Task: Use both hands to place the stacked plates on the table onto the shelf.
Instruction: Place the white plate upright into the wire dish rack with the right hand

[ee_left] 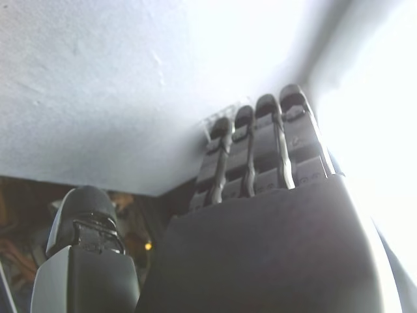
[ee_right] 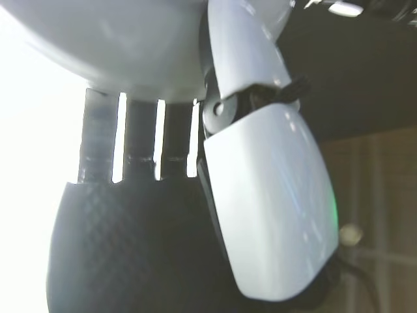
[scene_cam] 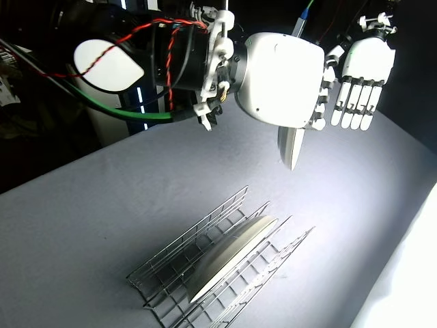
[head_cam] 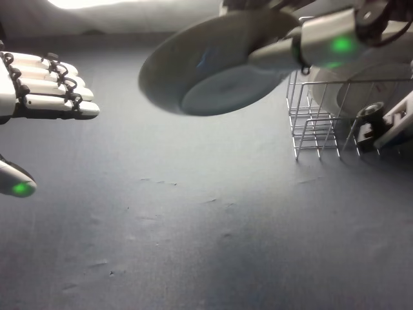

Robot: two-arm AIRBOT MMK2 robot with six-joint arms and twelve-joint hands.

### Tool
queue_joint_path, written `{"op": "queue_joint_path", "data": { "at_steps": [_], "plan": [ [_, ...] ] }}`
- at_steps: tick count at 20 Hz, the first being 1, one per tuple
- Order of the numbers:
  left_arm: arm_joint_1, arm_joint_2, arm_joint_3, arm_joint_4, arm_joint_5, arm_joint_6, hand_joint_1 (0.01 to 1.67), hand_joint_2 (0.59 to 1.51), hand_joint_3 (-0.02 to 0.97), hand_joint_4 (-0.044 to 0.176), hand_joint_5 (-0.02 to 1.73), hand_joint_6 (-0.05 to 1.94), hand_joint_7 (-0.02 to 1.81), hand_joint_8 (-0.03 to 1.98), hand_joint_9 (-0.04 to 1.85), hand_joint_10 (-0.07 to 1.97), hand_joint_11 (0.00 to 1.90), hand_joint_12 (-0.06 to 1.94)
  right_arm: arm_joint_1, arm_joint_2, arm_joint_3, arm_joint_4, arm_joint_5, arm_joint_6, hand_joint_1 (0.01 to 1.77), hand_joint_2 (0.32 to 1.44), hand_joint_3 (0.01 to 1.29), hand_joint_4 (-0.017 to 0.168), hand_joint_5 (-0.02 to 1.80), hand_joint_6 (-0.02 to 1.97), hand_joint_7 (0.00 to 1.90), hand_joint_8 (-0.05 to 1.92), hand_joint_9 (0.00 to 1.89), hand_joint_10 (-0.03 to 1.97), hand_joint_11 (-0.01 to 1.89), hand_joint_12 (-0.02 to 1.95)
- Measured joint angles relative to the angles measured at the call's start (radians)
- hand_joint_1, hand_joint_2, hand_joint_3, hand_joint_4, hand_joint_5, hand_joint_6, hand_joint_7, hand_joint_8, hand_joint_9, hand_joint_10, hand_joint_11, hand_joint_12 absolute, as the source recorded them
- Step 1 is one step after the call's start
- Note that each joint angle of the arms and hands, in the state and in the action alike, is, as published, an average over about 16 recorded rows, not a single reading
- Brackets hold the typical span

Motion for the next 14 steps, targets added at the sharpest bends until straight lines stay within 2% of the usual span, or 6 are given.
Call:
{"op": "queue_joint_path", "data": {
  "at_steps": [7, 14],
  "plan": [
    [-0.019, 0.002, -0.024, 0.026, -0.010, -0.010, 0.01, 1.104, 0.018, 0.000, 0.02, 0.00, 0.02, 0.01, 0.02, 0.01, 0.02, 0.01, 0.019, 0.068, -0.011, 0.163, -0.029, 0.006, 1.38, 1.09, 0.01, -0.008, 0.78, 1.14, 0.92, 1.05, 0.89, 1.18, 0.73, 1.31],
    [-0.024, 0.002, -0.018, 0.046, -0.021, -0.024, 0.01, 1.104, 0.018, 0.000, 0.02, 0.00, 0.02, 0.01, 0.02, 0.01, 0.02, 0.01, 0.024, 0.141, -0.035, 0.226, -0.063, 0.006, 1.39, 1.09, 0.01, -0.008, 0.78, 1.14, 0.92, 1.05, 0.88, 1.16, 0.73, 1.31]
  ]
}}
